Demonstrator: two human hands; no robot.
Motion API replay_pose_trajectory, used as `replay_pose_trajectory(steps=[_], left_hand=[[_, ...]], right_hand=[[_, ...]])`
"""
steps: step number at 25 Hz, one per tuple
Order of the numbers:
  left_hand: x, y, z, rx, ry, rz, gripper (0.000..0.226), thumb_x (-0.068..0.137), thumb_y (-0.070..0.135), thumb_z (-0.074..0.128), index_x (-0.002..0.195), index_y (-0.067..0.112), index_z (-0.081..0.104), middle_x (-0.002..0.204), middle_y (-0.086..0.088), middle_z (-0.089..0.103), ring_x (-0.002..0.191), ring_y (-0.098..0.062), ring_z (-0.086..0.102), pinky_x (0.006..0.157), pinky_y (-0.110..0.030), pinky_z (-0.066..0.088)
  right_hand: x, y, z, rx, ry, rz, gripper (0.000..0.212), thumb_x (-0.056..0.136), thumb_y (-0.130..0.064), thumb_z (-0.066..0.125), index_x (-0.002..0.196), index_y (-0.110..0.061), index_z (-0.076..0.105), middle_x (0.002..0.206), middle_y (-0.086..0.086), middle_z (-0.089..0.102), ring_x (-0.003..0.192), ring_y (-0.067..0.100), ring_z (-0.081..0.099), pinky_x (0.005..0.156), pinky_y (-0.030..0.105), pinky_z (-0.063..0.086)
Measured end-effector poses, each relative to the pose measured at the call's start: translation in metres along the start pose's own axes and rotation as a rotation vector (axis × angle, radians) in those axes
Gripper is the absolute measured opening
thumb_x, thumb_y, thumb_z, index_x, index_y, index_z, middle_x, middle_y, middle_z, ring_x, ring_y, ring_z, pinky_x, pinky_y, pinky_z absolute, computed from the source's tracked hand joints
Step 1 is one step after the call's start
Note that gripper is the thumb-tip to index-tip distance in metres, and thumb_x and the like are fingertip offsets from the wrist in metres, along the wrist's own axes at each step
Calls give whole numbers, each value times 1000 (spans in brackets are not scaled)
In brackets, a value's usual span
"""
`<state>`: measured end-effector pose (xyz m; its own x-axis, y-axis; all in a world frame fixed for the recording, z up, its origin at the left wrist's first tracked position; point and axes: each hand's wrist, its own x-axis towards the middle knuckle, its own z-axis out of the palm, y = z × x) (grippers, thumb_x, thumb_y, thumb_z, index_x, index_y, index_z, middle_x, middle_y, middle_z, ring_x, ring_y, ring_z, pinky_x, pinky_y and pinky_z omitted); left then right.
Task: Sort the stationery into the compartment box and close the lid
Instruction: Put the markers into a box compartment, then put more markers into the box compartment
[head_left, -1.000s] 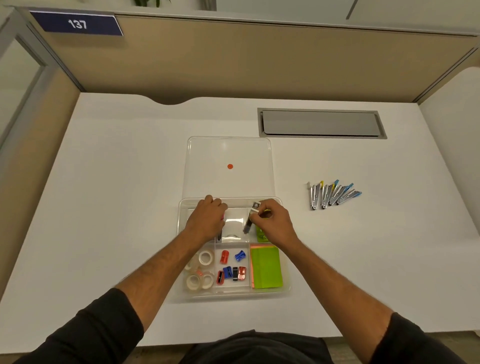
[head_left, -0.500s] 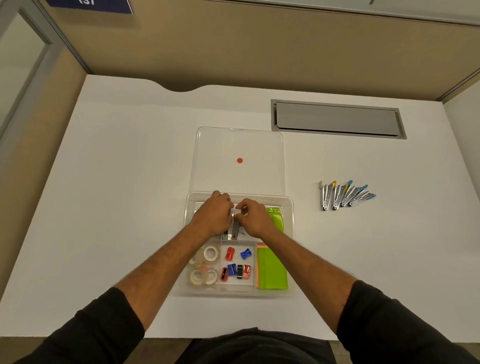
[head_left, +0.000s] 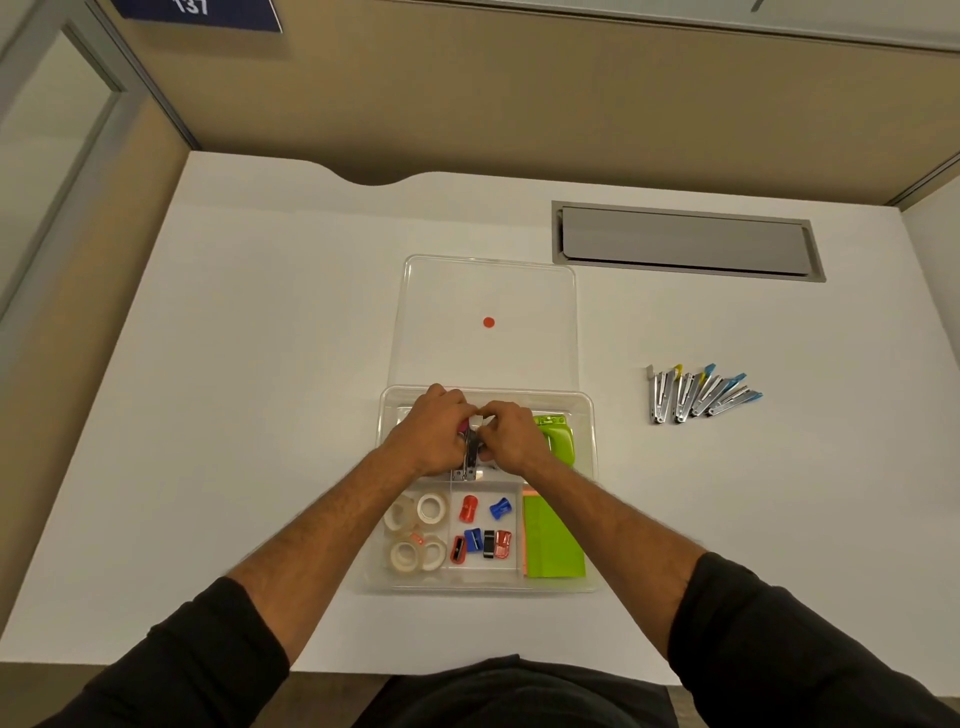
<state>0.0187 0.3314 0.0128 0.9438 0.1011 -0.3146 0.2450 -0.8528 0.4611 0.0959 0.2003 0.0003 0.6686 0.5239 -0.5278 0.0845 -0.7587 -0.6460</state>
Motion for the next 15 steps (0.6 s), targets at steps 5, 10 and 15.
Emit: replay_pose_trajectory(steps=[5,10,15], left_hand=[[-10,4,-3,60,35,-39,54,86,21,67,138,20,53,129,0,59,119,-21,45,101,-39,39],[-23,24,-10,-7,195,-5,50,92,16,59,141,20,49,137,0,57,122,-20,45,104,-38,37],[-30,63,-5,-161,234,24,53,95,18,56,146,21,44,147,0,48,135,-19,40,113,-35,33]], right_hand=[[-20,-2,-12,111,-22,-22,43,93,-13,61,135,-4,52,96,16,73,71,20,71,67,28,59],[-47,7,-40,182,253,-111,32,90,-15,55,121,-14,64,86,4,73,72,15,71,75,39,60],[-78,28,-68,131,362,-174,31,91,-18,56,121,-19,65,96,-1,73,83,11,66,83,31,55]])
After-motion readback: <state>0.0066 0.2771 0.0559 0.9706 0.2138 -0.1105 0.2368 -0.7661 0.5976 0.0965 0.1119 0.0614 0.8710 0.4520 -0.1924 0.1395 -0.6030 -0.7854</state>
